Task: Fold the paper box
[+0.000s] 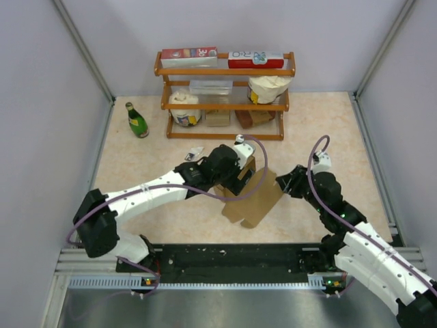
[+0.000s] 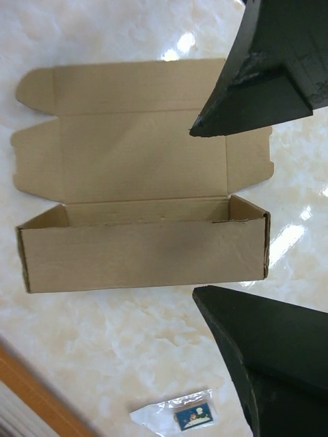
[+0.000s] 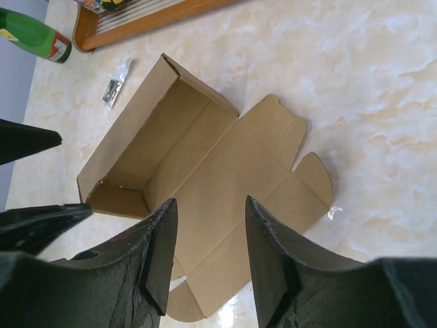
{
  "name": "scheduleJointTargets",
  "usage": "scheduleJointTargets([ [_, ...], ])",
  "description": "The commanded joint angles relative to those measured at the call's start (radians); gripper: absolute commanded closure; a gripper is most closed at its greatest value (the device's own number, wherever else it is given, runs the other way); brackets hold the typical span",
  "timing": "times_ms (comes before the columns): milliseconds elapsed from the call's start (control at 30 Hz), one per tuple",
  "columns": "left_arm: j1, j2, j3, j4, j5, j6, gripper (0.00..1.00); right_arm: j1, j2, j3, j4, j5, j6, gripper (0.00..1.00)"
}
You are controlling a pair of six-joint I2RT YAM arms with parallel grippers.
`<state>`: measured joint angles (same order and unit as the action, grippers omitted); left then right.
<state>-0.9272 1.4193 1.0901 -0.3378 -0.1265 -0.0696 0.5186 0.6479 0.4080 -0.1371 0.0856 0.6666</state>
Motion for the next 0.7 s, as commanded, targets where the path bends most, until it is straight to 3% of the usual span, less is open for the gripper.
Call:
scheduleJointTargets([
  [0, -0.056, 0.084, 0.065, -0.024, -0.185, 0.031, 0.05, -0.025, -0.076, -0.012, -0.05, 0.009, 0.044, 0.56],
  [367, -0.183, 0.319, 0.232, -0.107, -0.553, 0.062, 0.02, -0.083, -0.099, -0.018, -0.076, -0.047, 0.025, 0.58],
  [667, -0.217, 0.406, 0.272, -0.125, -0.691, 0.137, 0.07, -0.112, -0.102, -0.024, -0.076, -0.072, 0.027, 0.61],
])
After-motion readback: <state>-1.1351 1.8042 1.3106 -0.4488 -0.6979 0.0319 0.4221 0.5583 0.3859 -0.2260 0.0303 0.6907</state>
